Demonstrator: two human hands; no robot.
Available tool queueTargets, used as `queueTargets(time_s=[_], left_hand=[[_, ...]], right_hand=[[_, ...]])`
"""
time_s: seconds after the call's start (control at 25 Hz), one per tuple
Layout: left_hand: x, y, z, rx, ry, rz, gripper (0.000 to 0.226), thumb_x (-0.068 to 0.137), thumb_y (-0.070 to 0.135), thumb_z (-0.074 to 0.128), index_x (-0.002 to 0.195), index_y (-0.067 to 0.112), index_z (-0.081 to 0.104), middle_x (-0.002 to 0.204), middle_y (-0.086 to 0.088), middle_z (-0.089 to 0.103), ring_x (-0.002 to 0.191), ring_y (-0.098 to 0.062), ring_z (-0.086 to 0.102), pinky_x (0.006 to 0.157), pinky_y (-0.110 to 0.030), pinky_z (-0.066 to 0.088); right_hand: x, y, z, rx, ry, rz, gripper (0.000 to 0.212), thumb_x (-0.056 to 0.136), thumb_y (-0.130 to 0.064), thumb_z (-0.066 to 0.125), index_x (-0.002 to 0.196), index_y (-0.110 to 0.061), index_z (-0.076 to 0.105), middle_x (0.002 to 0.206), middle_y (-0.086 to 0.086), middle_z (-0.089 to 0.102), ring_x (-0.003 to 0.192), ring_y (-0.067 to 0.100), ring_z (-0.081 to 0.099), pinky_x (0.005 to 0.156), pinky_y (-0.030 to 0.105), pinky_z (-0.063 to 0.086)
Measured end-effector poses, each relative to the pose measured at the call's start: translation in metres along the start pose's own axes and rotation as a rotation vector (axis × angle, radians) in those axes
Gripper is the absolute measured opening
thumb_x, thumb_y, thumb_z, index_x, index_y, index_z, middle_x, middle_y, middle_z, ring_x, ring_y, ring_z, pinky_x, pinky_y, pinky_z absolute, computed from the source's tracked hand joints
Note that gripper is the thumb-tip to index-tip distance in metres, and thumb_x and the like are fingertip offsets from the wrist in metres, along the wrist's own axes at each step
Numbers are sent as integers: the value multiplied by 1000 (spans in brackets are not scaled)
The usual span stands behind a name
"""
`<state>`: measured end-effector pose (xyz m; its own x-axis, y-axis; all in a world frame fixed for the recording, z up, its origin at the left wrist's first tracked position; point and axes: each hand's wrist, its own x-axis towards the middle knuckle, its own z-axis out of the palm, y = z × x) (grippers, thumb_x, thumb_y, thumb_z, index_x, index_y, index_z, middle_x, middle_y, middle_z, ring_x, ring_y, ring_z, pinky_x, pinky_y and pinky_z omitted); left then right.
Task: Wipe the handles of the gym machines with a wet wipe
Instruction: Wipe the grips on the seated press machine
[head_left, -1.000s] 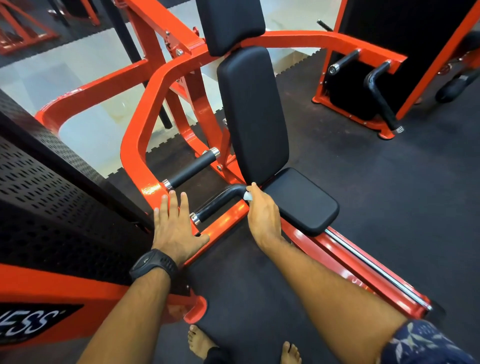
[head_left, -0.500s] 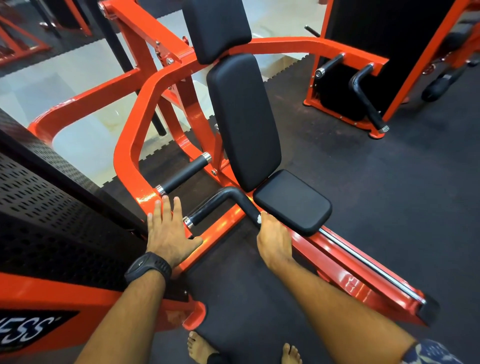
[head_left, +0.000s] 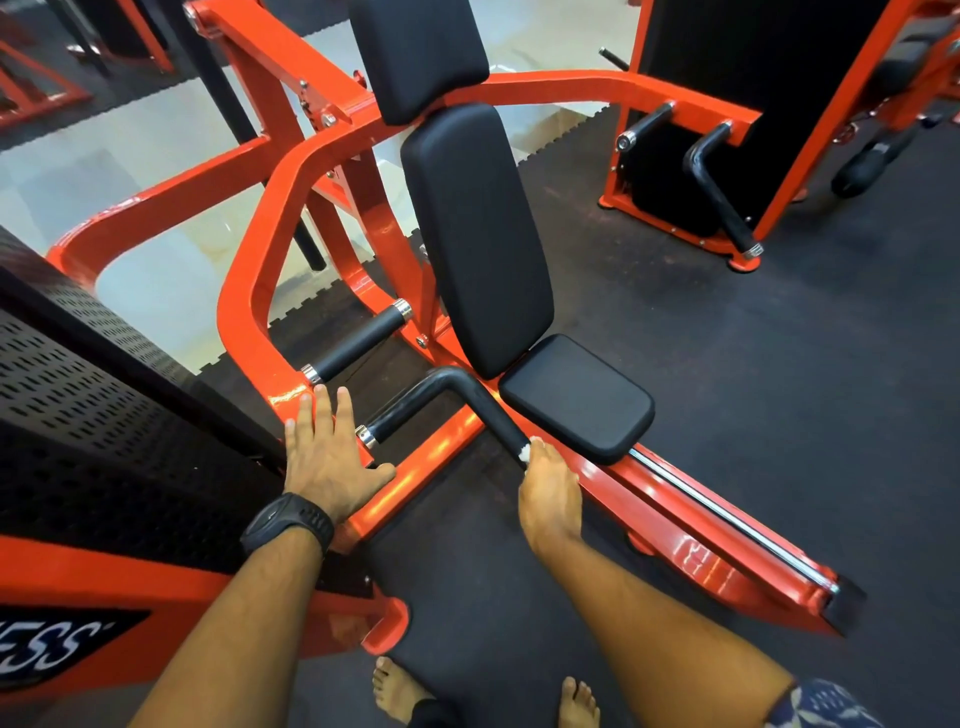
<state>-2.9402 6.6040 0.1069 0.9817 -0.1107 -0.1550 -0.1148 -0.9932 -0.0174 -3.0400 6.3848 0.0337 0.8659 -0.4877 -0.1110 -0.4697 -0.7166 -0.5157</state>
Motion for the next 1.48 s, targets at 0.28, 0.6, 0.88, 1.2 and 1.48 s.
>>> queueTargets(time_s=[0.28,0.6,0.88,1.2,1.48], left_hand=[[-3,1,0,-36,8,16,121,74,58,73,160,13,0,167,-14,-6,153,-31,-12,124,-50,-1],[-2,-3,2,-42,8,34,122,74,58,71,160,12,-2,167,-15,-8,153,-32,-13,124,-50,-2],[-2,-4,1,-7,-1,32,121,75,61,69,159,12,-3,167,-15,-8,153,-32,-13,124,-51,-1],[-3,-2,-1,-1,-7,27,119,76,61,68,159,13,-3,167,-15,-9,153,-33,-13,124,-50,-1],[-4,-5,1,-31,9,34,119,75,59,69,159,13,-1,167,-15,-7,153,-33,-13,124,-51,-1]], right_hand=[[31,-63,14,160,-4,-492,54,100,3,38,153,-3,30,161,15,26,151,28,20,123,40,17],[59,-94,13,36,-20,-821,66,79,20,50,141,0,50,149,15,47,144,34,35,113,39,35],[72,-110,-9,9,110,-499,23,89,-1,45,99,-15,59,102,1,59,103,23,52,70,33,43],[67,-117,-6,19,147,-446,24,90,-3,42,95,-20,58,101,2,61,94,27,56,71,33,39],[62,-70,-8,83,35,-195,48,92,7,41,135,-11,50,128,11,57,114,33,58,94,43,45]])
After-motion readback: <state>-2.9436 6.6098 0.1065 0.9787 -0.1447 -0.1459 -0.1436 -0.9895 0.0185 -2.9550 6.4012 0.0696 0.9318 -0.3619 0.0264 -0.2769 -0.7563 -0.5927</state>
